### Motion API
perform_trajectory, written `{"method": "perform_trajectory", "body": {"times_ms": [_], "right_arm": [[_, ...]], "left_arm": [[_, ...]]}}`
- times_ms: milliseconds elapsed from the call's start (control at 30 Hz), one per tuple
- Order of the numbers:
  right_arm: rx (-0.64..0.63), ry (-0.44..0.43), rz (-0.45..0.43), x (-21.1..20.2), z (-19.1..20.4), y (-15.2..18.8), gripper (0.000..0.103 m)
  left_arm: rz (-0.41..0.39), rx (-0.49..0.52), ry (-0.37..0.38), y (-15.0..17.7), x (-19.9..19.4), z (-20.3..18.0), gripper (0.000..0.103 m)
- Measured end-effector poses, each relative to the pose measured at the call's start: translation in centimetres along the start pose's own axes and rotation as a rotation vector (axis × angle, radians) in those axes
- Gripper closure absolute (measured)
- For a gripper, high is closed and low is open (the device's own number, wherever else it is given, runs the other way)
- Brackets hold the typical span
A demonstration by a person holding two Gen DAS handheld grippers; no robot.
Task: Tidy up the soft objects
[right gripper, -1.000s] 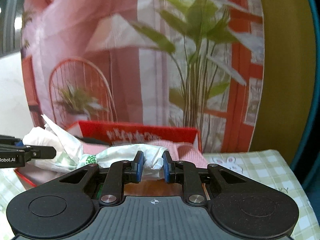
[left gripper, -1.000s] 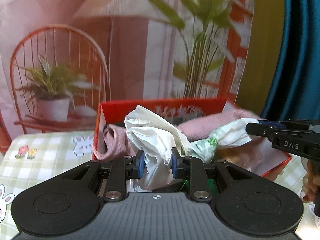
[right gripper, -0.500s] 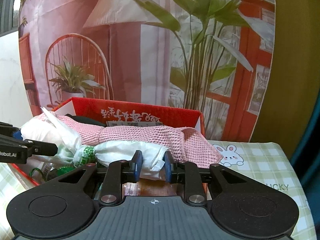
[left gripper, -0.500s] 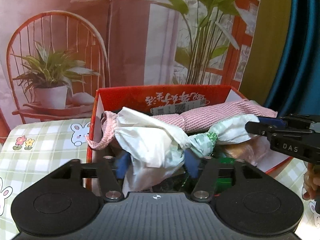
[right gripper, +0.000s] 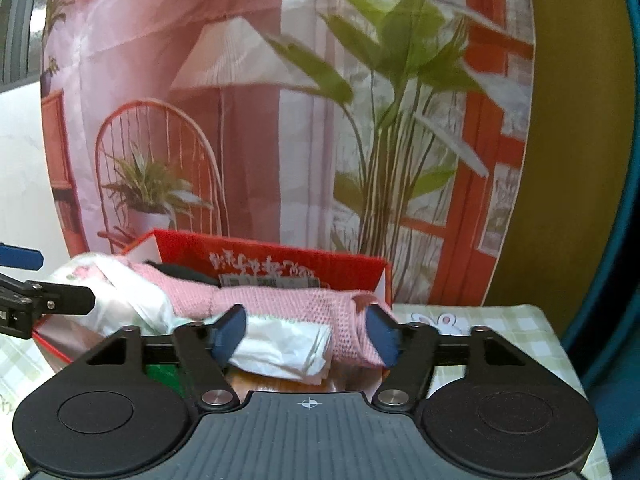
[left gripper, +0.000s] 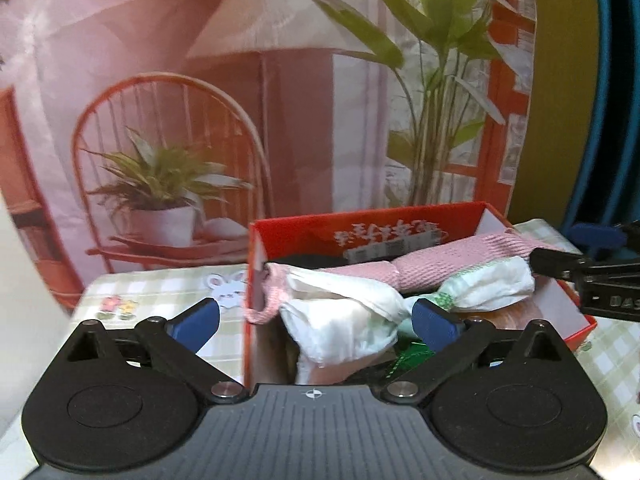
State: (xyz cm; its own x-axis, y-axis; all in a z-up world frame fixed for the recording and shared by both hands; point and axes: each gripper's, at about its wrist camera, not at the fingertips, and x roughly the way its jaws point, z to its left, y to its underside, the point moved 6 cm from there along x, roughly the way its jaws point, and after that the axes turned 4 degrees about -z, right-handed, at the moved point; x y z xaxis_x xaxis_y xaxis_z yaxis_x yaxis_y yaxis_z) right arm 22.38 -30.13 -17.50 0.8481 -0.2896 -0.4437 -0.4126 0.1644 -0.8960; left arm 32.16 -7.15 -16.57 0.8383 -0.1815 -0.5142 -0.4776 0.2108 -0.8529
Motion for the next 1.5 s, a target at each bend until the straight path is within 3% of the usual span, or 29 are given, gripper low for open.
{"method": "perform_trajectory", "body": {"times_ms": [167,333,533,633,1067,1500], "right_arm": [[0.004,-0.005,-0.04,-2.3,0.3,-1.5,0.001],[0.01,0.01,-0.06,-4.6,0.5,-2.9,0.0],[0.062,0.0,-0.066,-7.9,0.5,-4.5,0.0],[0.077,0.0,-0.074,-10.1,0.9,-5.5,0.0],[0.073,0.068,-0.169,-20.5,2.4,-8.8,0.0],[0.087,0.082,-0.162,-24.7,2.6,-6.7,0.0]], "left_arm": [[-0.066,0.053,-0.088,-1.0,-2.8,-0.3,0.0],[-0.074,0.03,-0.042,-2.4,-5.6,-0.5,0.0],[-0.19,0.032,-0.079,-3.9,-10.5,-0.8,0.0],[-0.2,0.034,-0.118,-4.2,-12.9,-0.7,0.0],[-0.324,-0.01,-0.128,-5.1,-24.0,-0.2,0.0],[-0.346,-0.029,-0.127,-3.6,-26.6,-0.5,0.0]]}}
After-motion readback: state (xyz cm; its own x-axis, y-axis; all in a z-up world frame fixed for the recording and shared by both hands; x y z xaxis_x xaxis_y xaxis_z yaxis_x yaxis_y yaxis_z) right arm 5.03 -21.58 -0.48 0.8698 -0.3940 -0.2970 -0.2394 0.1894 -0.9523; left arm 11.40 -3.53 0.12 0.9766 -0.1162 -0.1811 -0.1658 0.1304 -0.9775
